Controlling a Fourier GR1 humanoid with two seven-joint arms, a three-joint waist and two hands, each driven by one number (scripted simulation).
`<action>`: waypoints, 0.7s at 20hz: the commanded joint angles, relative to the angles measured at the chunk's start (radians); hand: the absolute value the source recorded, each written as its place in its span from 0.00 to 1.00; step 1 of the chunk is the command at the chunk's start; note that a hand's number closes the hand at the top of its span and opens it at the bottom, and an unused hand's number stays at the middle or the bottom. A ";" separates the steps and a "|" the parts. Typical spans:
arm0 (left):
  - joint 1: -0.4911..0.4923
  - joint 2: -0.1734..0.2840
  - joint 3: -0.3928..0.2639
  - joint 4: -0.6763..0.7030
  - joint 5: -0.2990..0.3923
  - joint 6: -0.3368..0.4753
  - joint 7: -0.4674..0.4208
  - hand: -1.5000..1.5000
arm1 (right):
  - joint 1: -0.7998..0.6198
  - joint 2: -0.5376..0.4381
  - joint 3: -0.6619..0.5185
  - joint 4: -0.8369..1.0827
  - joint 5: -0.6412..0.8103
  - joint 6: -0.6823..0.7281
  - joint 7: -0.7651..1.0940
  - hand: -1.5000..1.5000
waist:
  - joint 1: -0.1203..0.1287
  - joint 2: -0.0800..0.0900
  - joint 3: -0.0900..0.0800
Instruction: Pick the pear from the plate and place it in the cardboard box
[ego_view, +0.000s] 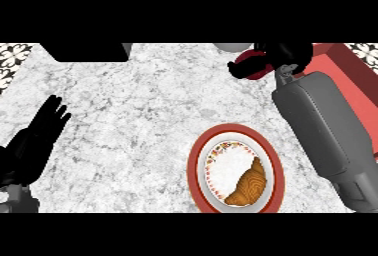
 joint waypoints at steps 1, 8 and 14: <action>0.033 -0.016 -0.015 -0.019 -0.016 0.003 -0.005 0.50 | -0.041 -0.043 -0.044 -0.103 0.044 -0.013 0.095 1.00 | 0.002 0.000 0.000; -0.007 0.006 0.033 0.008 0.032 -0.028 -0.002 0.50 | -0.056 -0.121 -0.113 -0.160 0.112 0.049 0.207 1.00 | 0.005 0.004 0.000; -0.023 0.009 0.028 0.019 0.008 -0.027 0.006 0.50 | -0.050 -0.234 -0.228 -0.028 0.086 0.006 0.038 1.00 | 0.015 0.009 0.000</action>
